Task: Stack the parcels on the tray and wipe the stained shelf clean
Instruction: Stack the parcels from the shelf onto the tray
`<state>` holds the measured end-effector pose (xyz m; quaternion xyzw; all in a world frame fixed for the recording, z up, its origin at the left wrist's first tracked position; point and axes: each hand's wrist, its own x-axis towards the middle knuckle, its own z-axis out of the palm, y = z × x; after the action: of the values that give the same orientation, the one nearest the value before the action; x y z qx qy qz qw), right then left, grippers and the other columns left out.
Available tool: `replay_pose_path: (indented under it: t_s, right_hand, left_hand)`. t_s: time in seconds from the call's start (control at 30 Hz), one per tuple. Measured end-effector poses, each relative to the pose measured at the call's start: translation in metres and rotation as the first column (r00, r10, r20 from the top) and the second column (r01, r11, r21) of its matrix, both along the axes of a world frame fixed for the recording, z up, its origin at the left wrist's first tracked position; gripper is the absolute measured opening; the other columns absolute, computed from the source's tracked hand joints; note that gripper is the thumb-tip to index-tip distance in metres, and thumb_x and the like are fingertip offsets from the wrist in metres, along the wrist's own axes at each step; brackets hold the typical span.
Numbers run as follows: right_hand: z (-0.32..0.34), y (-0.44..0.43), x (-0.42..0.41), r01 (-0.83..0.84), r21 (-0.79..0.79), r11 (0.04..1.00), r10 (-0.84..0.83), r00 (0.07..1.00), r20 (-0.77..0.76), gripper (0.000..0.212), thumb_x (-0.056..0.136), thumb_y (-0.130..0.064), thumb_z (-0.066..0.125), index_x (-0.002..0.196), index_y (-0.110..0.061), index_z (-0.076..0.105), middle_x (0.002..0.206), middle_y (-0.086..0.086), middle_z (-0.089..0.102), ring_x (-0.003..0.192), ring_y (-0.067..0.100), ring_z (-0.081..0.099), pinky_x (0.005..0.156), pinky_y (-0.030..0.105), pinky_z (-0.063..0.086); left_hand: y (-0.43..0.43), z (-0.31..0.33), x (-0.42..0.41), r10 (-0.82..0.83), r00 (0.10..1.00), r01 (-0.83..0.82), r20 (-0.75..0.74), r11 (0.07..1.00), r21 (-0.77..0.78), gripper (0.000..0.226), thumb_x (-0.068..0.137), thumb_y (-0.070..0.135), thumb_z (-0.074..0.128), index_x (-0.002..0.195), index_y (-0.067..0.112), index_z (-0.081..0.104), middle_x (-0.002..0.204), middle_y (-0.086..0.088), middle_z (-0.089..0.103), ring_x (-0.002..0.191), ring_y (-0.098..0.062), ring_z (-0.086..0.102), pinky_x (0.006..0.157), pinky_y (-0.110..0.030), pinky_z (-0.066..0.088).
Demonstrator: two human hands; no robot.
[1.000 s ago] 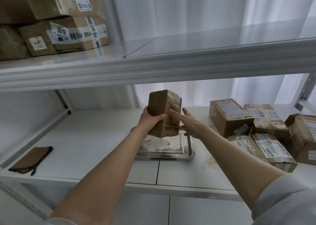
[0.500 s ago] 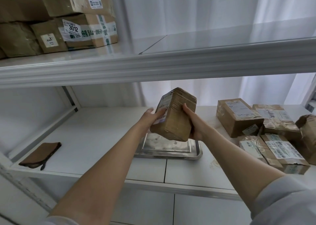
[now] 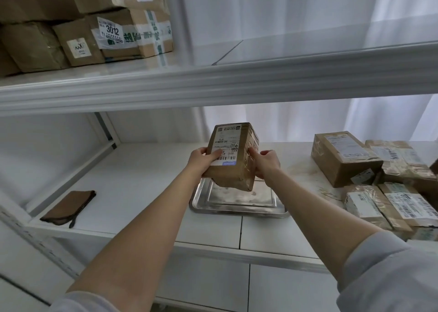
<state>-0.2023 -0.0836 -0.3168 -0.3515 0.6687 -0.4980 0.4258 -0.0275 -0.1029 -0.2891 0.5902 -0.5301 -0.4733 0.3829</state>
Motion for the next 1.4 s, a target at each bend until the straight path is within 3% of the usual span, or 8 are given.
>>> replay_pose_path:
  t_s: [0.07, 0.17, 0.3, 0.6, 0.9, 1.07, 1.2, 1.4]
  right_hand:
    - [-0.001, -0.001, 0.012, -0.088, 0.026, 0.996, 0.088, 0.996, 0.003, 0.042, 0.091, -0.050, 0.055, 0.094, -0.009, 0.061, 0.096, 0.013, 0.065, 0.094, 0.030, 0.065, 0.086, 0.046, 0.056]
    - [-0.005, -0.003, 0.027, -0.228, 0.089, 0.970, 0.224, 0.973, 0.055, 0.066, 0.090, -0.064, 0.044, 0.108, -0.004, 0.065, 0.102, 0.012, 0.067, 0.096, 0.028, 0.063, 0.091, 0.042, 0.053]
    - [-0.017, -0.005, 0.041, -0.326, 0.132, 0.936, 0.313, 0.944, 0.104, 0.060, 0.091, -0.059, 0.049, 0.116, -0.006, 0.064, 0.112, 0.009, 0.066, 0.108, 0.029, 0.060, 0.101, 0.044, 0.047]
    - [-0.034, -0.012, 0.064, -0.315, 0.157, 0.936, 0.299, 0.947, 0.122, 0.040, 0.096, -0.044, 0.050, 0.106, -0.008, 0.063, 0.089, 0.001, 0.063, 0.091, 0.022, 0.060, 0.095, 0.040, 0.052]
    - [-0.030, -0.011, 0.068, -0.286, 0.225, 0.931, 0.283, 0.958, 0.050, 0.034, 0.096, -0.030, 0.055, 0.119, -0.006, 0.060, 0.092, 0.003, 0.061, 0.071, 0.014, 0.055, 0.061, 0.024, 0.049]
    - [-0.026, -0.006, 0.063, -0.287, 0.222, 0.932, 0.289, 0.957, 0.023, 0.040, 0.099, -0.033, 0.048, 0.126, -0.004, 0.055, 0.089, -0.002, 0.055, 0.076, 0.011, 0.050, 0.078, 0.029, 0.044]
    - [-0.018, -0.005, 0.055, -0.232, 0.179, 0.956, 0.249, 0.965, -0.077, 0.043, 0.098, -0.035, 0.051, 0.122, -0.001, 0.058, 0.117, 0.015, 0.061, 0.106, 0.026, 0.056, 0.097, 0.042, 0.047]
    - [-0.013, -0.005, 0.027, -0.134, 0.124, 0.983, 0.156, 0.969, -0.192, 0.032, 0.088, -0.013, 0.067, 0.119, -0.007, 0.061, 0.112, 0.011, 0.063, 0.095, 0.020, 0.054, 0.085, 0.030, 0.050]
  left_hand:
    - [-0.002, -0.005, 0.006, 0.043, 0.997, -0.043, 0.065, 0.999, 0.000, 0.045, 0.084, 0.037, 0.068, 0.121, 0.014, 0.058, 0.113, -0.005, 0.067, 0.100, -0.027, 0.065, 0.087, -0.044, 0.056]
    - [-0.004, -0.013, 0.013, 0.058, 0.987, -0.063, 0.151, 0.998, 0.027, 0.038, 0.088, 0.033, 0.063, 0.120, 0.014, 0.059, 0.113, -0.006, 0.067, 0.102, -0.028, 0.063, 0.088, -0.046, 0.055]
    - [-0.008, -0.025, 0.024, 0.057, 0.976, -0.071, 0.209, 0.996, 0.062, 0.031, 0.094, 0.028, 0.055, 0.120, 0.012, 0.059, 0.115, -0.008, 0.066, 0.101, -0.027, 0.062, 0.090, -0.041, 0.054]
    - [-0.016, -0.041, 0.038, 0.063, 0.948, -0.093, 0.311, 0.992, 0.083, 0.030, 0.097, 0.020, 0.043, 0.118, 0.007, 0.060, 0.116, -0.013, 0.065, 0.107, -0.032, 0.061, 0.091, -0.040, 0.051]
    - [-0.018, -0.043, 0.034, 0.037, 0.891, -0.027, 0.452, 0.999, -0.029, 0.042, 0.091, 0.004, 0.044, 0.132, 0.012, 0.048, 0.131, -0.009, 0.057, 0.117, -0.028, 0.054, 0.093, -0.033, 0.044]
    - [-0.019, -0.040, 0.028, 0.018, 0.855, -0.027, 0.518, 1.000, 0.010, 0.044, 0.091, 0.010, 0.048, 0.135, 0.008, 0.042, 0.135, -0.011, 0.053, 0.121, -0.029, 0.051, 0.097, -0.034, 0.044]
    - [-0.021, -0.029, 0.020, 0.067, 0.816, -0.067, 0.574, 0.998, -0.022, 0.058, 0.091, 0.022, 0.053, 0.143, 0.009, 0.030, 0.142, -0.016, 0.039, 0.126, -0.030, 0.046, 0.101, -0.038, 0.042]
    - [-0.014, -0.015, -0.017, 0.106, 0.766, 0.019, 0.634, 0.982, -0.188, 0.049, 0.092, 0.018, 0.050, 0.139, 0.011, 0.038, 0.139, -0.015, 0.036, 0.128, -0.029, 0.040, 0.101, -0.036, 0.040]
